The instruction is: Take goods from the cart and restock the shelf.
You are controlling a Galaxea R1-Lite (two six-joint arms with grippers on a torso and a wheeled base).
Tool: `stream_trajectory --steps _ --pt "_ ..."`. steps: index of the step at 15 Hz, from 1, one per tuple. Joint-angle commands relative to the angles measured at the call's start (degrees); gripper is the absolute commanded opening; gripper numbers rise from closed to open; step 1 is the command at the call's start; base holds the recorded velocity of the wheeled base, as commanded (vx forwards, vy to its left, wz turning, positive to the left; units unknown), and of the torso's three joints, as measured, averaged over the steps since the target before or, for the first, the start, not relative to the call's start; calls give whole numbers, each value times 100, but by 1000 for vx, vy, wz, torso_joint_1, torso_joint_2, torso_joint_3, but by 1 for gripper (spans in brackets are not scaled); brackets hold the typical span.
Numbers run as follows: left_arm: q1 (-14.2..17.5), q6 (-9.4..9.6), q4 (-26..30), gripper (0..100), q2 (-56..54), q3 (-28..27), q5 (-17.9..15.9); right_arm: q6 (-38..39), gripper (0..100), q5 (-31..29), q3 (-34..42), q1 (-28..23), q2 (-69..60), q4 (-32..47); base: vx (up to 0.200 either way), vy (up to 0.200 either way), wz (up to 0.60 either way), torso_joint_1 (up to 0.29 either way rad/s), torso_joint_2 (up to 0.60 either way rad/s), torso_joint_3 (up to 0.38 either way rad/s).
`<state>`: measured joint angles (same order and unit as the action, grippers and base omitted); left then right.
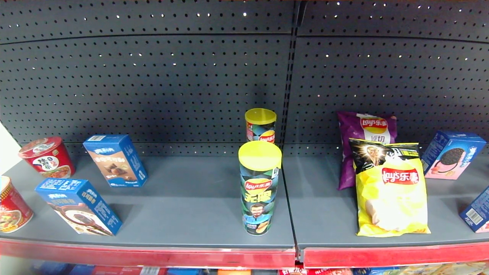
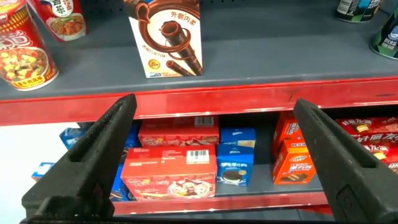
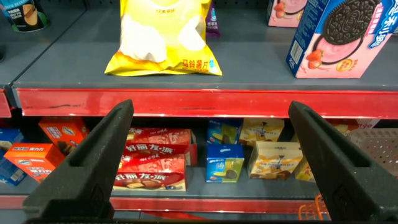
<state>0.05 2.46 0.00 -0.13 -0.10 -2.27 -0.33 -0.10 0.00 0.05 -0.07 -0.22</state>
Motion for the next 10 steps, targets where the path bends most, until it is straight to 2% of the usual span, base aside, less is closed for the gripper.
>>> stream_trajectory --steps 1,10 --pt "4 0 0 100 13 1 -2 -2 100 1 0 4 7 -4 0 0 0 0 0 0" --pt "-5 0 0 100 13 1 -2 -2 100 1 0 4 7 -4 0 0 0 0 0 0"
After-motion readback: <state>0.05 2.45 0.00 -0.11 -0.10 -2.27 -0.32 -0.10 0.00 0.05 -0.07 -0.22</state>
